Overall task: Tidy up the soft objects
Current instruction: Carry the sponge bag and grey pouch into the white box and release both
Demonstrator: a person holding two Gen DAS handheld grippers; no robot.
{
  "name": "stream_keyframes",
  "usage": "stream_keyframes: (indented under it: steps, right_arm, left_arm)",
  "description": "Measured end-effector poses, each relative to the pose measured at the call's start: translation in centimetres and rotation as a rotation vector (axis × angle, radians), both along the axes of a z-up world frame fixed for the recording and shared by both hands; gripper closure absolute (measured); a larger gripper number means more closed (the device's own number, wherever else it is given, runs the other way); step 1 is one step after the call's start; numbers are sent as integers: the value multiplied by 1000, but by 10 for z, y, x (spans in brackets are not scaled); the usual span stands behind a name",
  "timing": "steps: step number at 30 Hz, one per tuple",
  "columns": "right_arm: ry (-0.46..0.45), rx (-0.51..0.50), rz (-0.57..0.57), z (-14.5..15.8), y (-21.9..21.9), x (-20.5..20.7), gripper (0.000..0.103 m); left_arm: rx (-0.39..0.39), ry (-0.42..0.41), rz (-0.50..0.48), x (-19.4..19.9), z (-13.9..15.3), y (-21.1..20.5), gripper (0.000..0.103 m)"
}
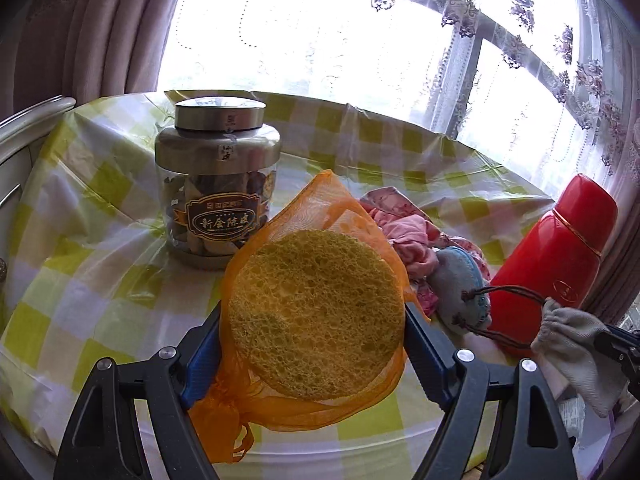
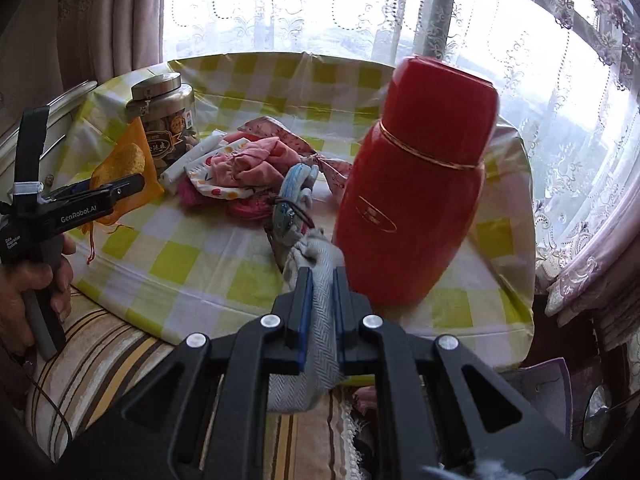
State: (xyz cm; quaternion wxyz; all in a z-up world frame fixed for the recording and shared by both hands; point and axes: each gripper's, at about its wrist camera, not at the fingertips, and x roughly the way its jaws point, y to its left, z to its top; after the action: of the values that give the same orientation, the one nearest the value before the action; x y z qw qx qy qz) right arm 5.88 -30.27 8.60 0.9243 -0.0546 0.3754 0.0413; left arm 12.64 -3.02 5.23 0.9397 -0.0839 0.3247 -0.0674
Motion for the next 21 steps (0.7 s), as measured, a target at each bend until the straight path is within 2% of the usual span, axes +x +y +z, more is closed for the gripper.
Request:
stream_keyframes:
  steps: [9, 11, 13, 14, 15, 17, 21]
  right_arm:
    - [34, 50, -127, -15, -68, -40, 90]
    - [54, 74, -117, -19, -75, -42, 90]
    - [119, 94, -72, -31, -73, -37, 88]
    - [146, 95, -60, -37, -70, -34, 75]
    - [160, 92, -52, -43, -67, -31, 49]
    - [162, 98, -20, -53, -59, -26, 26]
    - [202, 56, 48, -74, -40, -4, 27]
  left_arm:
    - [23, 4, -162, -28, 8, -72, 21]
    - [26, 6, -190, -33, 10, -84, 21]
    - [29, 10, -211, -37, 10, -94, 21]
    - [30, 14, -220, -39, 10, -98, 21]
    - [32, 17, -227, -41, 10, -102, 21]
    - [38, 21, -236, -44, 10, -107, 21]
    - [43, 32, -252, -51, 10, -116, 21]
